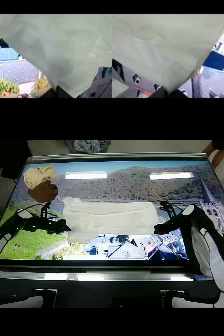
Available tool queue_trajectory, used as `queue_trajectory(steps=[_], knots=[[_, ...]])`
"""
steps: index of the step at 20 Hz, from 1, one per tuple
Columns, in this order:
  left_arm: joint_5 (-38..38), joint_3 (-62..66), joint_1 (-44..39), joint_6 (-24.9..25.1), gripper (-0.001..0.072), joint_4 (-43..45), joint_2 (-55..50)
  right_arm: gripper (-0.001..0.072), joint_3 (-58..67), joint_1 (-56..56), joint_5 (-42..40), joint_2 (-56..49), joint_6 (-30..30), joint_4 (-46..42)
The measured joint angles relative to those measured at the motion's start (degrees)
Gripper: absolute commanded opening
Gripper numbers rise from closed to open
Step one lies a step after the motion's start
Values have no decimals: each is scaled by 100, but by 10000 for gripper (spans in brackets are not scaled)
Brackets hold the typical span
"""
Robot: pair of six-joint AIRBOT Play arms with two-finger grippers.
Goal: Fold the shirts.
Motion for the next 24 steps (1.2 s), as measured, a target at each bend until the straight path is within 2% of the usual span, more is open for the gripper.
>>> queue_trajectory(steps=[3, 6, 10, 14, 16, 19, 24], knots=[[-7, 420, 199, 81, 27, 2, 391, 50, 352, 2, -4, 387, -120, -260], [-11, 1392, 437, 76, 27, 2, 866, 50, 1086, 9, -35, 820, -188, -435], [79, 3578, 931, -435, 26, 0, 1272, 50, 2498, 9, -81, 1456, -223, -726], [496, 5591, 1641, -1182, 27, -15, 1478, 50, 3748, 11, -90, 2175, -219, -1296], [857, 6000, 1974, -1585, 27, -15, 1672, 51, 4089, 9, -39, 2533, -157, -1556], [1283, 6240, 2295, -1932, 27, -15, 1943, 51, 4319, 9, 345, 2990, -109, -1731], [1543, 6339, 2452, -2094, 27, -15, 2107, 51, 4428, 11, 1609, 3353, -74, -1834]])
